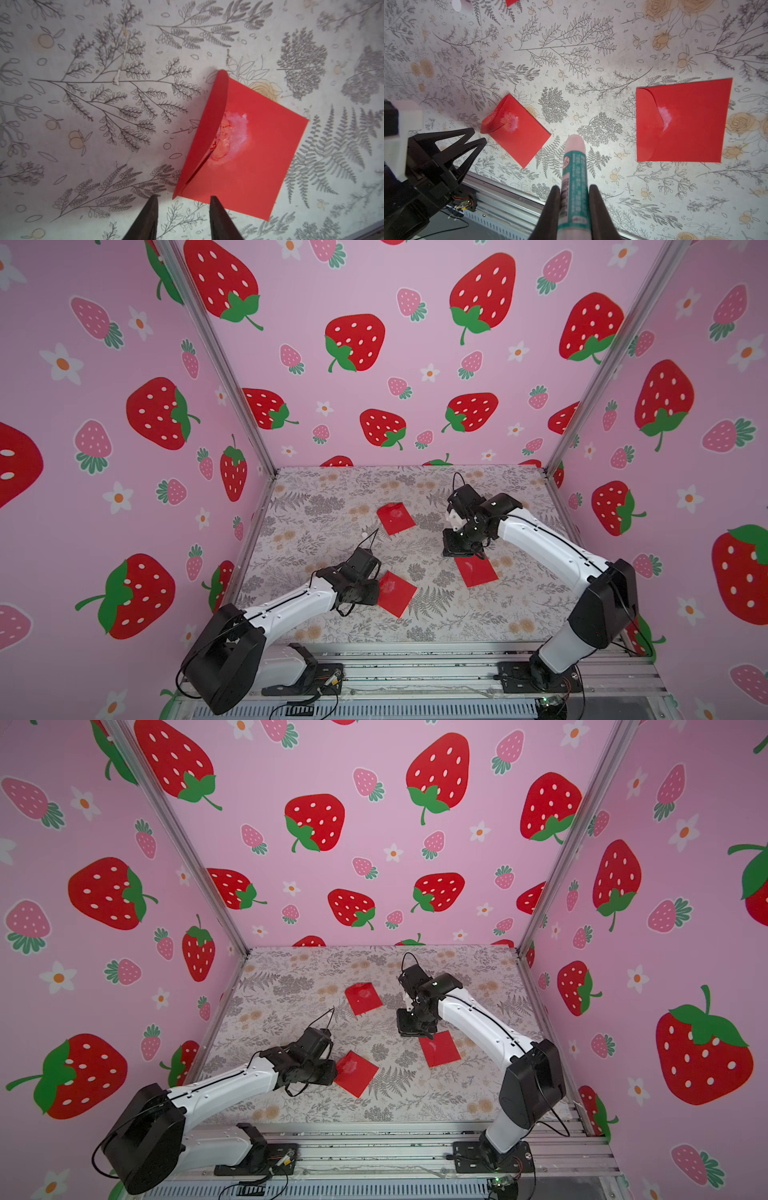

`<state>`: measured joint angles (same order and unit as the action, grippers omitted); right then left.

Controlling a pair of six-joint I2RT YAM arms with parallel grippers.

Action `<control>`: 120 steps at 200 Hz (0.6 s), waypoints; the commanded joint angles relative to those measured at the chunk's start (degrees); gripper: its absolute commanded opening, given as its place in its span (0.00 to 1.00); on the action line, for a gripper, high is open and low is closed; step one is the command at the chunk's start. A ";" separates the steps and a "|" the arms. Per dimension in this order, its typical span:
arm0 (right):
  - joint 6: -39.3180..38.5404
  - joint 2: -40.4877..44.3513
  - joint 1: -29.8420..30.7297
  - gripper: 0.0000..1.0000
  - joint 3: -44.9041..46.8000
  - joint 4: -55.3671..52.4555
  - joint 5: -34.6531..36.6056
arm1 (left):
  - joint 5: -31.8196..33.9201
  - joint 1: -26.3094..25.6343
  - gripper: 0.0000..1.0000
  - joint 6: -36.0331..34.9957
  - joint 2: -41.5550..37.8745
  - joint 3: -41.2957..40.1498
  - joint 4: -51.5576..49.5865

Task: Seal the envelope with a glue stick
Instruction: Apply the envelope at the center of the board.

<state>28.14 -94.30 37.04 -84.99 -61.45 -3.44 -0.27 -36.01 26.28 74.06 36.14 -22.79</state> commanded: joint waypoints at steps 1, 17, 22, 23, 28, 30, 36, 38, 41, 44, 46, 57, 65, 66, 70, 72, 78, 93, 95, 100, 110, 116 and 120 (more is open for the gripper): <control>0.78 -1.44 0.78 0.00 -2.50 -2.99 1.05 | 3.70 -0.20 0.39 -3.56 2.68 1.88 0.54; 0.51 -2.06 1.15 0.00 -3.64 -3.98 1.65 | 3.34 -0.23 0.36 -4.19 5.11 3.27 0.64; 0.43 -2.12 1.24 0.00 -3.77 -4.09 1.76 | 3.25 -0.27 0.34 -4.17 5.83 3.63 0.63; 0.43 -2.16 1.22 0.00 -3.82 -4.11 1.77 | 3.21 -0.28 0.34 -4.15 5.96 3.70 0.63; 0.42 -2.16 1.21 0.00 -3.86 -4.18 1.86 | 2.97 -0.29 0.34 -4.22 6.53 3.90 0.72; 0.42 -2.19 1.20 0.00 -3.86 -4.18 1.90 | 2.88 -0.29 0.33 -4.22 6.73 3.99 0.79; 0.51 -2.23 1.20 0.00 -3.94 -4.15 1.99 | 2.70 -0.29 0.32 -4.23 7.21 4.13 0.96; 0.51 -2.21 1.22 0.00 -3.95 -4.15 1.96 | 2.61 -0.25 0.32 -4.22 7.47 4.18 1.03; 0.56 -2.27 1.20 0.00 -3.95 -4.15 1.95 | 2.50 -0.21 0.31 -4.16 7.66 4.20 1.14; 0.54 -2.21 1.20 0.00 -3.95 -4.18 1.84 | 2.25 -0.28 0.30 -4.10 7.86 4.20 1.24; 0.58 -2.20 1.24 0.00 -3.95 -4.20 1.85 | 2.11 -0.24 0.30 -4.06 7.99 4.22 1.31; 0.51 -2.21 1.31 0.00 -3.79 -4.14 1.86 | 1.28 -0.34 0.27 -4.02 8.91 4.37 1.72; 0.36 -2.12 1.31 0.00 -3.69 -4.13 1.99 | 1.06 -0.64 0.26 -3.95 9.50 4.45 1.99; 0.35 -2.16 1.29 0.00 -3.69 -4.12 2.01 | 1.10 -0.68 0.25 -3.95 9.60 4.46 2.02; 0.26 -2.10 1.32 0.00 -3.61 -4.12 2.08 | 1.27 -0.98 0.23 -3.96 9.83 4.54 1.96; 0.21 -2.11 1.29 0.00 -3.60 -4.14 2.11 | 1.38 -1.10 0.22 -4.02 9.91 4.62 1.89; 0.08 -2.13 1.29 0.00 -3.68 -4.30 2.21 | 1.71 -1.53 0.19 -4.11 10.11 4.80 1.71; -0.19 -1.98 1.28 0.00 -3.63 -4.53 2.30 | 1.32 -2.21 0.15 -3.69 10.16 4.51 2.63; -0.19 -1.95 1.28 0.00 -3.54 -4.55 2.30 | 1.04 -2.24 0.14 -3.69 10.21 4.41 2.83; -0.26 -1.82 1.28 0.00 -3.40 -4.45 2.17 | 0.55 -2.34 0.12 -3.63 10.18 4.25 3.28; -0.28 -1.60 1.29 0.00 -3.12 -4.37 2.21 | 0.15 -3.05 0.09 -3.22 10.26 4.20 3.83; -0.28 -1.54 1.33 0.00 -3.01 -4.31 2.13 | 0.07 -3.75 0.08 -3.01 10.31 4.20 4.25; -0.28 -1.42 1.29 0.00 -2.90 -4.36 2.04 | -0.15 -4.20 0.08 -2.82 10.31 4.19 4.64</control>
<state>28.27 -96.33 37.95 -87.39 -64.53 -1.80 0.95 -38.35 22.76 83.79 39.53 -19.46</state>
